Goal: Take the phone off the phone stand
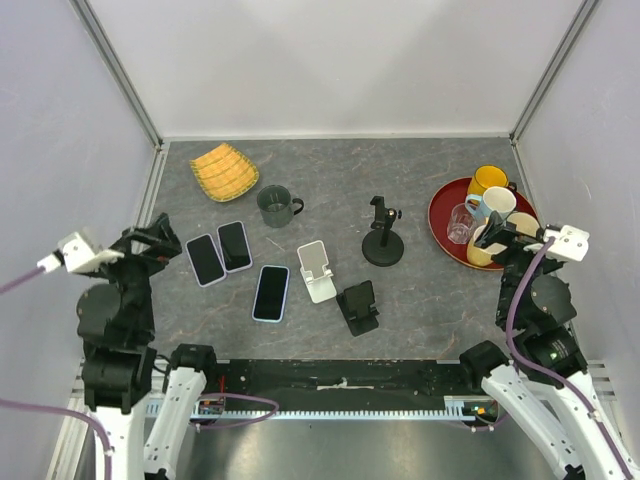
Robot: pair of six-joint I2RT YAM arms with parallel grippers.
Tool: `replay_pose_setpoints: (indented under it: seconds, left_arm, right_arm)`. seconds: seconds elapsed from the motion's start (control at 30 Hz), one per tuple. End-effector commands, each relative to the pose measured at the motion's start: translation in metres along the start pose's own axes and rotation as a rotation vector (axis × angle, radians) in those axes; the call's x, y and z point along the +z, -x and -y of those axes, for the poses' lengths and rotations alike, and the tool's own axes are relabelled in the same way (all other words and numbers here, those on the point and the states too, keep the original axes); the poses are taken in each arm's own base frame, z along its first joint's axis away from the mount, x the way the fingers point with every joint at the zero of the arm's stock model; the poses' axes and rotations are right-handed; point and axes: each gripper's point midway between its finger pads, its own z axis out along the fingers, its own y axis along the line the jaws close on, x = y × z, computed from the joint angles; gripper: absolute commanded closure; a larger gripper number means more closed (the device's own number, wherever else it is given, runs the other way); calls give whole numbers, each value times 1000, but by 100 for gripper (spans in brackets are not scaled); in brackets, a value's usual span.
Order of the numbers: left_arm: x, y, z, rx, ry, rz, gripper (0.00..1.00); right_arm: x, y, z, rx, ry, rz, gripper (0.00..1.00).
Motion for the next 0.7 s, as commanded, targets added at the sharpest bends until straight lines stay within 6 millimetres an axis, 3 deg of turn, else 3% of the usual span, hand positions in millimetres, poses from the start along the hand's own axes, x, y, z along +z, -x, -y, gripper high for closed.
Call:
replay_pose_setpoints:
  seconds: [0.0,0.03,0.07,0.13,0.23,0.33,0.67]
  left_arm:
    - [-6,8,-26,-15,57,197,0]
    - [-20,16,-28,-50,29,269,0]
    - [-13,-1,-31,-55,14,271,0]
    - [-28,15,-25,-119,-71,399,0]
    - [-34,10,-28,-119,-93,442,0]
    - [-33,9,-37,-109,-42,441,0]
    - [-28,2,-35,-92,-59,433,0]
  right_arm:
    - [-1,-4,12,25,-60,50,2]
    - [0,-7,13,31,-63,52,2]
    - [0,-13,13,26,-66,45,2]
    - [1,-16,14,26,-69,46,2]
    - [1,-16,16,26,-83,55,2]
    - [2,-17,16,21,-89,66,2]
    - [2,-23,18,1,-94,63,2]
